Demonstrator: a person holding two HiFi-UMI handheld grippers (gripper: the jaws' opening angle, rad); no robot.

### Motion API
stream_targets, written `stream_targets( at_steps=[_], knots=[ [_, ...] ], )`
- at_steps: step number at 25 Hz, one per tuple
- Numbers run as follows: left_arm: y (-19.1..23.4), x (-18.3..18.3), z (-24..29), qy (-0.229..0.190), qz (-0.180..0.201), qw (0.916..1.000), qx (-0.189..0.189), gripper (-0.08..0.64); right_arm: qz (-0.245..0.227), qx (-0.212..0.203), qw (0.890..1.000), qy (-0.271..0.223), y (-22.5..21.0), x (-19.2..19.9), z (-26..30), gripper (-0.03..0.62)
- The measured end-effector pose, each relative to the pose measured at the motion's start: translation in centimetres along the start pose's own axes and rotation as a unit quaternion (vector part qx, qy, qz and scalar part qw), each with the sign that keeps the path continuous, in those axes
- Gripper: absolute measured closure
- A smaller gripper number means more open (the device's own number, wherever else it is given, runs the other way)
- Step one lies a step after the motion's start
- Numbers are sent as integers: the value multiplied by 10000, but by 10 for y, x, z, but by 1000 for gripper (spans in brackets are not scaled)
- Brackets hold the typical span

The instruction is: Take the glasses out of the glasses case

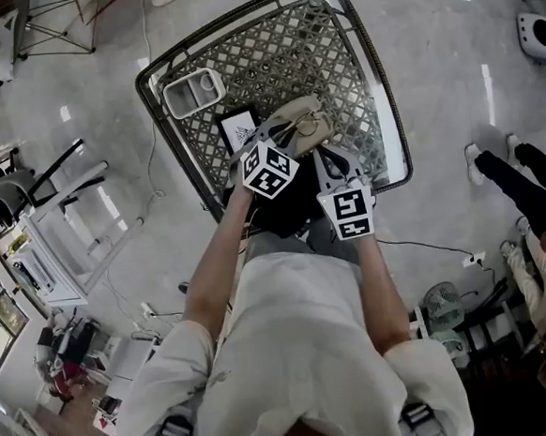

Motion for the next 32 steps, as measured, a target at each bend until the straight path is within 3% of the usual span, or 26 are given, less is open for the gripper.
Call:
stream_targets(
  at_steps=[15,17,32],
  knots=[
    [2,14,31,706,207,9973,75,475,-6,-7,10000,-1,-5,2,2,578],
    [1,16,32,715,212,9972,41,529,5,12,10000,-8,-5,3,1,578],
    [-7,15,28,558,163,9983,53,529,13,110,9999,-44,-2,9,-8,580]
  ],
)
Point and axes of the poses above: the fingertips, and each gripper's own axes: z forward along the fingers, y to its left, x out of its underside, the point moved 9 cm from there along -z, backward along the fingers, and after that the axes turned 3 degrees about x, right-handed, at the moved point
